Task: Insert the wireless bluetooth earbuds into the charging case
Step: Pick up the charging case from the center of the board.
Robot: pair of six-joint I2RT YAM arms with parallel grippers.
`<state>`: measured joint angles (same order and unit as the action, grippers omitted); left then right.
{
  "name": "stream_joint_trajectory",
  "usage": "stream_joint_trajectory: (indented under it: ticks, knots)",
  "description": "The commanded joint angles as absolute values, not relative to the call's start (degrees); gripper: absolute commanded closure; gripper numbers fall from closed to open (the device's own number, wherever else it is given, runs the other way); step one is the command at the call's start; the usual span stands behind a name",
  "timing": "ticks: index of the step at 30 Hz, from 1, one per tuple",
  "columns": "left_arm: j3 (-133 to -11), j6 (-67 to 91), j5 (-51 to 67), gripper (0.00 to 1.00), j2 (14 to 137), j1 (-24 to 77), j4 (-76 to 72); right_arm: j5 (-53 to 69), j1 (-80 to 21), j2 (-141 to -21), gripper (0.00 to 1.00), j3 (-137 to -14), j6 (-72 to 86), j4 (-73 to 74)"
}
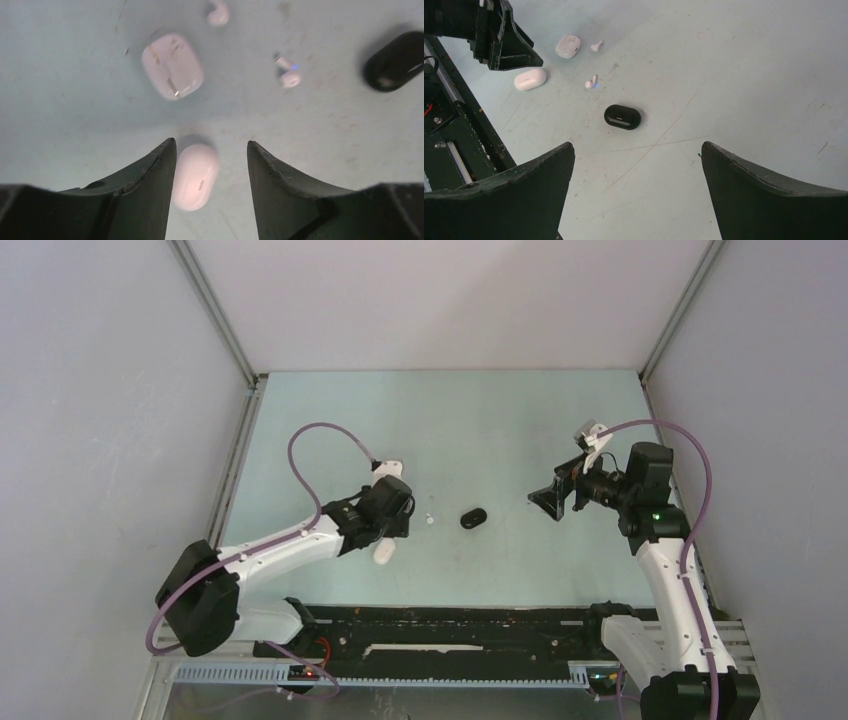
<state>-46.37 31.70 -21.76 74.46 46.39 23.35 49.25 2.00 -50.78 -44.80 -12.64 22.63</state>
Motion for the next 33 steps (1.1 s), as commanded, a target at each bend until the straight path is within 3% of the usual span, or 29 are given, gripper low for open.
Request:
stream_joint_trajectory:
  ticks: [1,14,19,33]
  knots:
    - [-41.1,34.3,-24.2,0.40,69.9,46.1,24.2,51.1,2.1,-50.4,0.01,-44.9,-14.2,23.0]
    - [-36.3,32.6,-24.8,0.39,68.0,45.7,21.4,51.7,1.6,-51.0,0.01,-44.9,-15.6,23.6]
    - [-37.4,35.5,-24.4,0.39,70.3,39.8,17.6,51.8,1.5,-50.9,0.01,-44.9,-15.7,23.7]
    - [-45.3,36.2,-24.4,0.40,86.0,37.9,13.1,52.2,1.6,-49.9,0.01,-44.9,-16.9,24.5]
